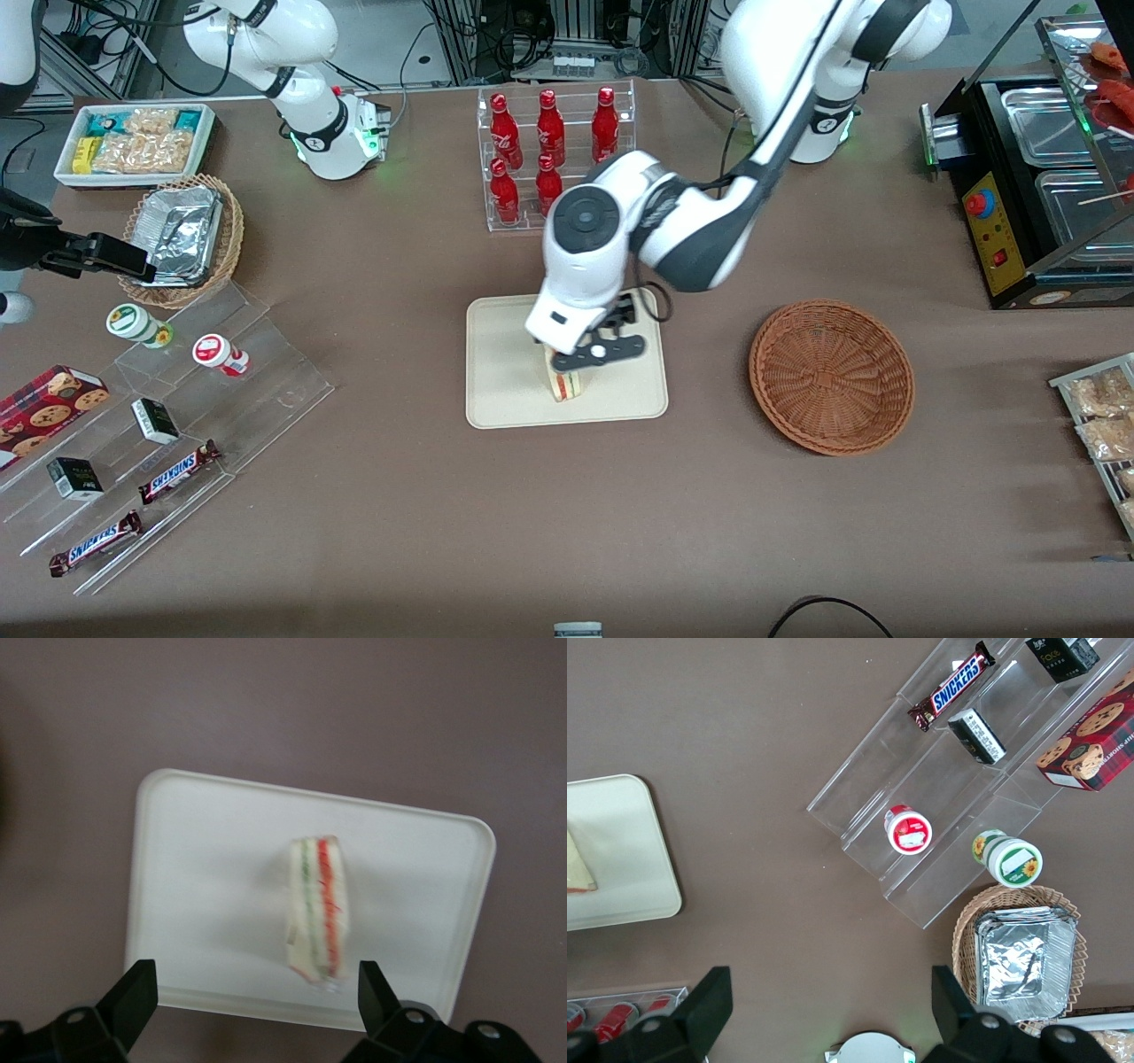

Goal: Place sandwich from basket to tray

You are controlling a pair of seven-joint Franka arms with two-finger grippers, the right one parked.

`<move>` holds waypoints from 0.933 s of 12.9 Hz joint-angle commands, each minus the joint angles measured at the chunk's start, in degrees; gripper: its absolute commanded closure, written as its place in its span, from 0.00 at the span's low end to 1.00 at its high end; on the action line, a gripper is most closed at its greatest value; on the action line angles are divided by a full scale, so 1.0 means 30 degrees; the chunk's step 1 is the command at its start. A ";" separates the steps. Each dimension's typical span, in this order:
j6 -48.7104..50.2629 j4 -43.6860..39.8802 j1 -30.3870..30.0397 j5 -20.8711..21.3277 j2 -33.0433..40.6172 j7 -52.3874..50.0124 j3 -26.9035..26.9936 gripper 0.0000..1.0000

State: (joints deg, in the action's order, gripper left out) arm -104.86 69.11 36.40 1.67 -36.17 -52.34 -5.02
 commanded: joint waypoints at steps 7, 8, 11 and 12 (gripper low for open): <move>-0.0205 0.8682 -0.6648 -0.0381 0.6893 1.0869 -0.0054 0.00; -0.0147 0.9357 -0.7381 -0.0381 0.7626 1.1898 -0.0054 0.00; 0.1281 1.0360 -0.8908 -0.0381 0.9446 1.5062 0.0033 0.00; 0.2276 1.0302 -0.9608 -0.0352 0.9827 1.6233 0.0034 0.00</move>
State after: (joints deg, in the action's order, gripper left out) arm -101.20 97.00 10.09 1.09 -11.18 -8.89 -4.48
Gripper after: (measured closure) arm 0.000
